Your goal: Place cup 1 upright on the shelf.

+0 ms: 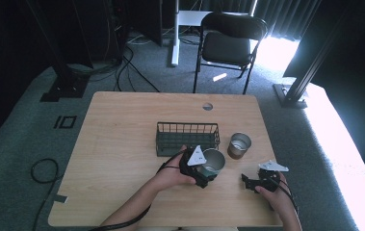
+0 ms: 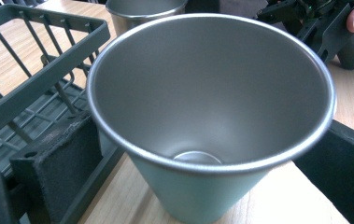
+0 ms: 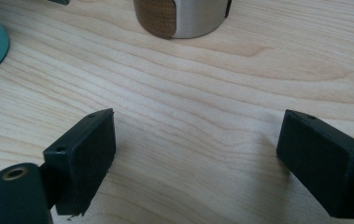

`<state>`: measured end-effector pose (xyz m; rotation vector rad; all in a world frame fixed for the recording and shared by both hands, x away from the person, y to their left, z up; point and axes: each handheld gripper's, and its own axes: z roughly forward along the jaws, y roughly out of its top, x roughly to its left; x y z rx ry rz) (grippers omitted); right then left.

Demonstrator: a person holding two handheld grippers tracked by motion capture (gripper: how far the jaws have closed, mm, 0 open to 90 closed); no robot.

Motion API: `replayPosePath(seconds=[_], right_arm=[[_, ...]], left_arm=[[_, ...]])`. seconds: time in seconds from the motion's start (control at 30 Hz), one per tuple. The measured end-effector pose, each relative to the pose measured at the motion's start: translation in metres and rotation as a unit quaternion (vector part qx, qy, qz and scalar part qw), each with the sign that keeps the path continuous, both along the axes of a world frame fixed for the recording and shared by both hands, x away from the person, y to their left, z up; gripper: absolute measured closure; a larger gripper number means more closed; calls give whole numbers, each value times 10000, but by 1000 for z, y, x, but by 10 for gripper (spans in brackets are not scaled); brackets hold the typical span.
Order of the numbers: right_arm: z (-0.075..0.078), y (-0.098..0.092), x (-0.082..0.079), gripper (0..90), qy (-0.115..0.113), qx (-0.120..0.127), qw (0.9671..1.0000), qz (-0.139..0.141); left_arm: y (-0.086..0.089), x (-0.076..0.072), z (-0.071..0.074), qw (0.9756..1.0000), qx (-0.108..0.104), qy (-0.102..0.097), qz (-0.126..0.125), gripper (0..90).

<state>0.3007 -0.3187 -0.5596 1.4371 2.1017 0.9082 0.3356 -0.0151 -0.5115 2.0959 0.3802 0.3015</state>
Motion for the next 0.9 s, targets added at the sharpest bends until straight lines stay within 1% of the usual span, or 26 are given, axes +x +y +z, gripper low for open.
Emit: replayPosePath(seconds=[0.23,0.3,0.47,0.53,0.6,0.67,0.77,0.9], right_arm=[[0,0,0,114,-1,1,10000,-1],[0,0,0,114,0,0,10000,0],[0,0,0,114,-1,2,10000,0],[0,0,0,114,-1,6,10000,-4],[0,0,0,114,-1,6,10000,-4],[0,0,0,114,0,5,10000,-4],[0,0,0,114,0,6,10000,-4],[0,0,0,114,0,-1,10000,-1]], left_arm=[[-9,2,1,9999,-53,-48,-88,28],[-11,3,0,9999,-128,-35,-63,29],[-15,6,0,9997,-247,-29,12,80],[-16,7,0,9995,-302,53,36,97],[-18,8,0,9995,-302,52,57,111],[-19,8,0,9995,-283,99,17,129],[-20,7,0,9997,-255,66,2,131],[-21,5,1,9997,-233,89,11,132]])
